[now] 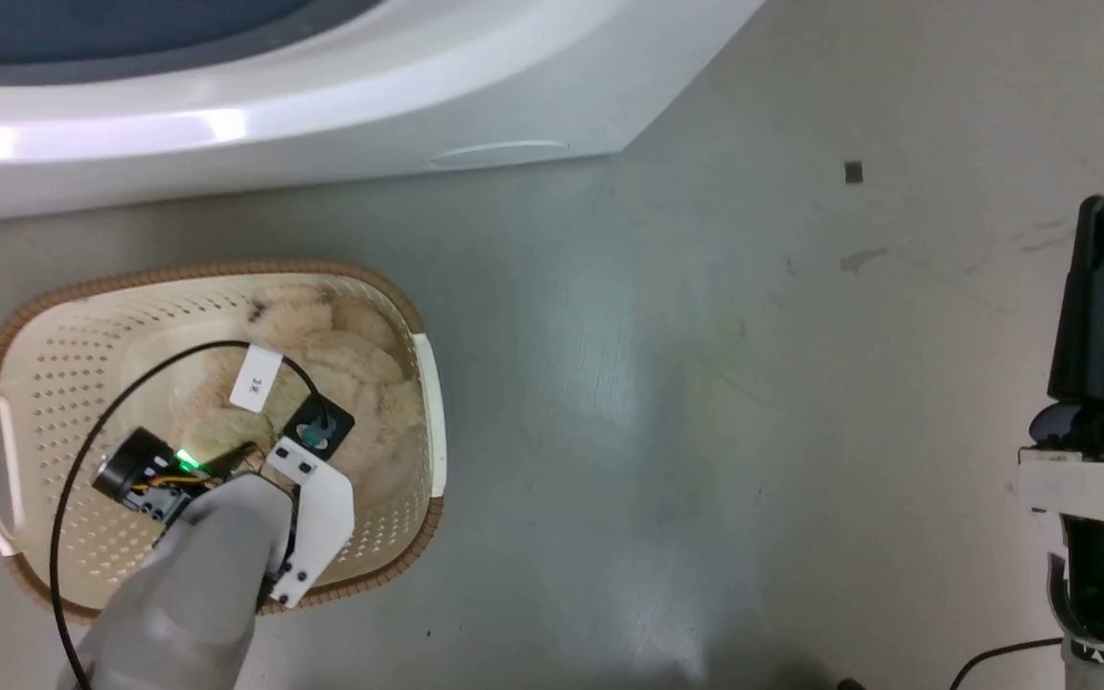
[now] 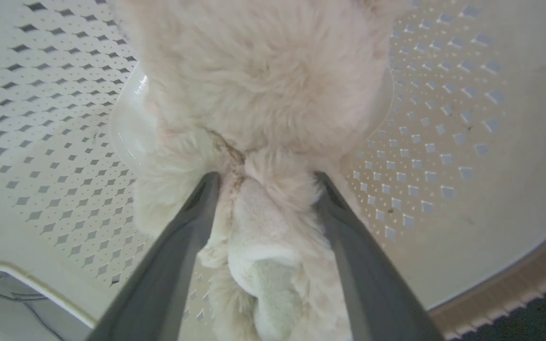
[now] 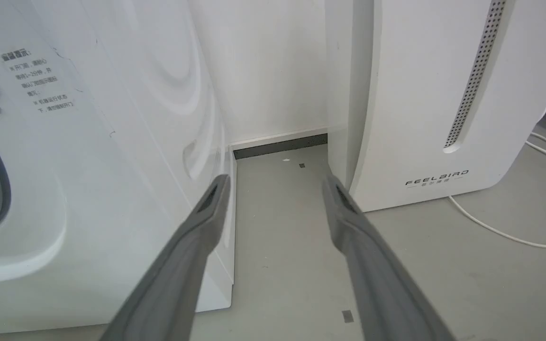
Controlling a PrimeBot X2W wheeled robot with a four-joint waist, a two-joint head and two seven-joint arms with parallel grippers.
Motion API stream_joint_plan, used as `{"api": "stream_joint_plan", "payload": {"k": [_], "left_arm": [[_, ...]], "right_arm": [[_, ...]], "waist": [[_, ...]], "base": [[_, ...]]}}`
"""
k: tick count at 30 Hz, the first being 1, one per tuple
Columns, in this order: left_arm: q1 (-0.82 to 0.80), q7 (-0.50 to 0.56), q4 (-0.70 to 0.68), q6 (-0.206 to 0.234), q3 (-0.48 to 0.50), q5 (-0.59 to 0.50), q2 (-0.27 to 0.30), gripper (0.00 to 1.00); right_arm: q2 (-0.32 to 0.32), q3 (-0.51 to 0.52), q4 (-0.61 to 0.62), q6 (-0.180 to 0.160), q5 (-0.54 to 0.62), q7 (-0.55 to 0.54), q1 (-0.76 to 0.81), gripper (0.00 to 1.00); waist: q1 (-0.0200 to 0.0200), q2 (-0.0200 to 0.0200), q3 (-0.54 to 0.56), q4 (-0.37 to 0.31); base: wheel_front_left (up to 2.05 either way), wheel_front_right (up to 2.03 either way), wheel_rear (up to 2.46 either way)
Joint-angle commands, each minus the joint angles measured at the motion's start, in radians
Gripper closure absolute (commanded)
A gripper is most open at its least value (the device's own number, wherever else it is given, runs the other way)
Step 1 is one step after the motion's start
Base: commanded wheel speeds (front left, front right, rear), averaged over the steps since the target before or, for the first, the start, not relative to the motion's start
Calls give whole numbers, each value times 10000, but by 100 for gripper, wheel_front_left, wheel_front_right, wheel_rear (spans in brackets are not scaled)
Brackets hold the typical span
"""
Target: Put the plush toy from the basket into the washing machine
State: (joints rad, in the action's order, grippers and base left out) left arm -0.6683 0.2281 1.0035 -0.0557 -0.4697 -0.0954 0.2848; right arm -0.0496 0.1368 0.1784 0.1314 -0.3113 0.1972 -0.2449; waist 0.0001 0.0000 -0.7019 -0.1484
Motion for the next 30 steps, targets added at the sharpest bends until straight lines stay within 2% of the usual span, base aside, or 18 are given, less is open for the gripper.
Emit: {"api": "stream_joint_plan", "payload": {"k": [1,11,12,13,14,25,30], "left_arm": [[-325,6,265,18,-117,-69,105,0],[-1203,-14,1294,158,-697,-39,326,0],[-1258,-8,1397,145,-763,-34,343,22],[-1312,2,1499,124,-825,-24,360,89],[-1364,17,1602,96,-876,-1,377,100],[-1960,67,2731,-42,-1529,176,431,100],[-1848,-71,2872,-108,-1620,345,291,100]], "right_arm": [[-5,53,114,-6,-117,118,-268,0],[-6,165,227,-6,-441,326,-656,0],[-6,175,231,-6,-472,347,-686,0],[-6,186,237,-6,-505,368,-714,0],[-6,198,241,-7,-539,388,-744,0],[-6,325,284,-7,-842,617,-1041,0],[-6,328,140,-7,-804,646,-977,0]], "waist": [[-1,0,-253,-74],[-1,0,-1057,-242],[-1,0,-1106,-258],[-1,0,-1152,-272],[-1,0,-1196,-287],[-1,0,-1450,-357],[-1,0,-982,-268]], "base": [[0,0,0],[0,0,0],[0,0,0],[0,0,0],[0,0,0],[0,0,0],[0,0,0]]}}
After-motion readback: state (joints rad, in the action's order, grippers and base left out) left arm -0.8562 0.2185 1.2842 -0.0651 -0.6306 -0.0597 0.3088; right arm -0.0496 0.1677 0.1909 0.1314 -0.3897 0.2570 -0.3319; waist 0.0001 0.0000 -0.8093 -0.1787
